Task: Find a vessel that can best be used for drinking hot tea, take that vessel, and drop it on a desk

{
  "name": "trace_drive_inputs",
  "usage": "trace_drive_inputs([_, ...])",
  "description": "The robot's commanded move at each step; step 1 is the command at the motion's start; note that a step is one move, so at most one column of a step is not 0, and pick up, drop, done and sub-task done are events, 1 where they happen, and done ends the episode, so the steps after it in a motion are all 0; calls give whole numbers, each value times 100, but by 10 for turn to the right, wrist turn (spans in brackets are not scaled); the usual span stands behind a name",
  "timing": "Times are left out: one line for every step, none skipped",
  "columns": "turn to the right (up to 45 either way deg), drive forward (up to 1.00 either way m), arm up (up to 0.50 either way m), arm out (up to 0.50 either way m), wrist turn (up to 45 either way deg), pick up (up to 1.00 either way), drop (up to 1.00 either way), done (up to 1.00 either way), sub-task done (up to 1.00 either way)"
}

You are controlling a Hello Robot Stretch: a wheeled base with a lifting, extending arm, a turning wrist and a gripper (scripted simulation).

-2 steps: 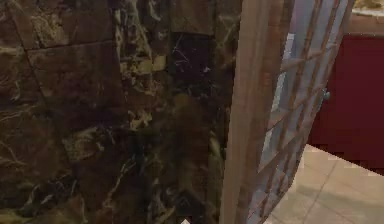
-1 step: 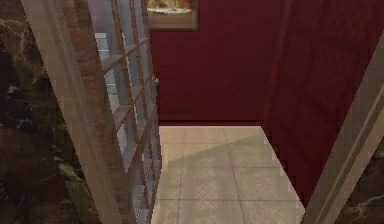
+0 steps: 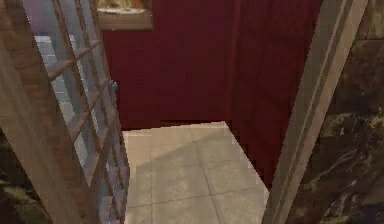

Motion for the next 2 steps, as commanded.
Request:
trace_drive_inputs([0,100,0,0,0,0,0,0,0])
trace_drive_inputs([60,0,0,0,0,0,0,0,0])
